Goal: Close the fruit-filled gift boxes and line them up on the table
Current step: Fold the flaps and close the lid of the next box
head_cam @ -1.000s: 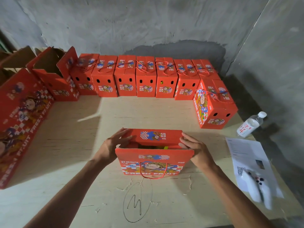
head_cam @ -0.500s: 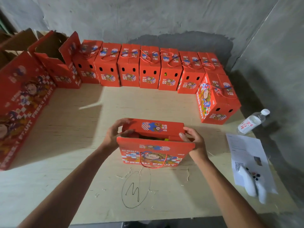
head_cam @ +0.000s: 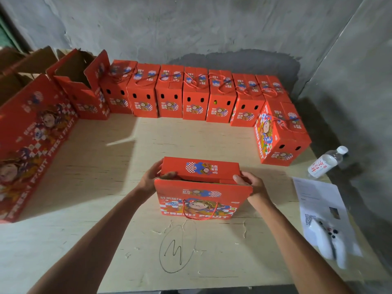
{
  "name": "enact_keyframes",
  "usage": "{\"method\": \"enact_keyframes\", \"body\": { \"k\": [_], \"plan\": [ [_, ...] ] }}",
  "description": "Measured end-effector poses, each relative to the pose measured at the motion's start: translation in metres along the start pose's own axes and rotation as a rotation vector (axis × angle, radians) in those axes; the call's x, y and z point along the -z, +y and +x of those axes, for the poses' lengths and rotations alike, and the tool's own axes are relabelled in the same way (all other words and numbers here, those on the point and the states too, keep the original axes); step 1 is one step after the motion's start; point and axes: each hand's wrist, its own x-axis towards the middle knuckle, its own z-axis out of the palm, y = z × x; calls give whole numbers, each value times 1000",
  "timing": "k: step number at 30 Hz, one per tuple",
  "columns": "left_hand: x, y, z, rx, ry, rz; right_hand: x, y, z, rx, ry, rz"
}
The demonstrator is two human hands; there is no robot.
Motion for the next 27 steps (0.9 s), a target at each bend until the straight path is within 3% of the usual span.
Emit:
{"method": "enact_keyframes", "body": {
  "k": [2, 5, 10, 13, 15, 20, 27],
  "plan": [
    [4, 8, -1, 28, 83, 109, 3, -1, 0, -8, 7, -64],
    [4, 22, 9, 55, 17, 270, 4, -5, 1, 1, 3, -106],
    [-16, 60, 49, 321, -61, 1121, 2, -7, 0, 25, -1, -67],
    [-42, 64, 54, 365, -196, 1394, 4, -7, -3, 23, -28, -40],
    [-56, 52, 54, 359, -187, 1503, 3, -7, -5, 8, -27, -33],
    [-59, 46, 49, 449, -160, 1360, 1, -5, -6, 39, 14, -121],
    [-47, 39, 40, 320, -158, 1235, 0, -3, -7, 13, 18, -150]
  ]
}}
